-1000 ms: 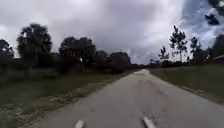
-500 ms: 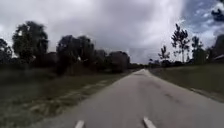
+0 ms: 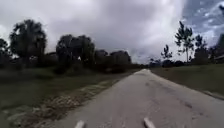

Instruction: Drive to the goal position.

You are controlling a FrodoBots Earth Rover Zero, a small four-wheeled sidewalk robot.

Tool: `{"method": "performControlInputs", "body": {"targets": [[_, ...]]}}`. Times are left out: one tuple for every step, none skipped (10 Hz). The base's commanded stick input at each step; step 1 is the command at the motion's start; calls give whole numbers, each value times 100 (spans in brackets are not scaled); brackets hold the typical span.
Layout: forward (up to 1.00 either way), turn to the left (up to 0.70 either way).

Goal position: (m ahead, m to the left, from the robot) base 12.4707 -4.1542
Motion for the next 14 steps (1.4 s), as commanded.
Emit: {"method": "performControlInputs", "body": {"targets": [[85,-31],[85,-33],[85,-7],[85,0],[85,0],[85,0],[85,0],[85,0],[85,0],[85,0],[85,0],[85,0],[85,0],[85,0]]}}
